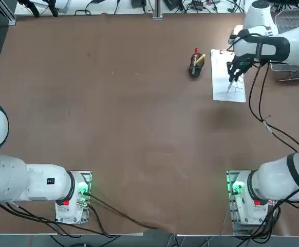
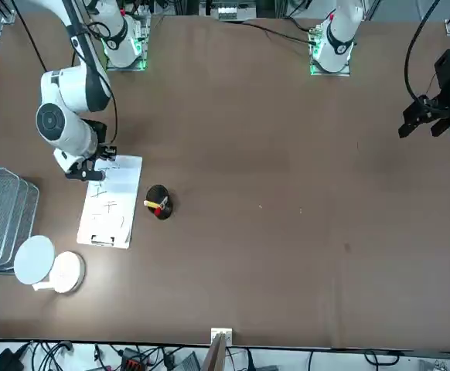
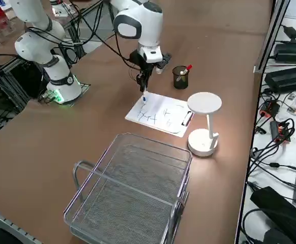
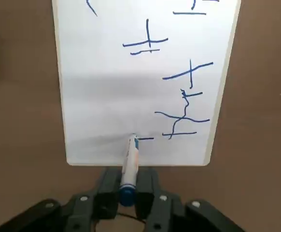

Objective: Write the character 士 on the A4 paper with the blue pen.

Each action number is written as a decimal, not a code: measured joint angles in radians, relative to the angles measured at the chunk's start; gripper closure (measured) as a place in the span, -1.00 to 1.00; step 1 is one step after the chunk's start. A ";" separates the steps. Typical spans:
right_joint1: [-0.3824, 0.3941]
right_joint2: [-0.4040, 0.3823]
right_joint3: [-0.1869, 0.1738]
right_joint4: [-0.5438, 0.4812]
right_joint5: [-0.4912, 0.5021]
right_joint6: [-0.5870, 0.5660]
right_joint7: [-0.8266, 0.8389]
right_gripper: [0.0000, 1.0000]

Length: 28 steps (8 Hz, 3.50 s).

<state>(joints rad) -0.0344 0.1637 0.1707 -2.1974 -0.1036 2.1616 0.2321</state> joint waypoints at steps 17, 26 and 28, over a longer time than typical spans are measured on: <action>-0.008 0.006 -0.060 0.029 -0.028 -0.030 -0.146 0.60; -0.008 0.026 -0.062 0.029 -0.028 -0.014 -0.146 0.60; -0.008 0.027 -0.062 0.029 -0.028 -0.011 -0.146 0.60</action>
<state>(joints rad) -0.0421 0.1903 0.1087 -2.1688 -0.1315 2.1501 0.0861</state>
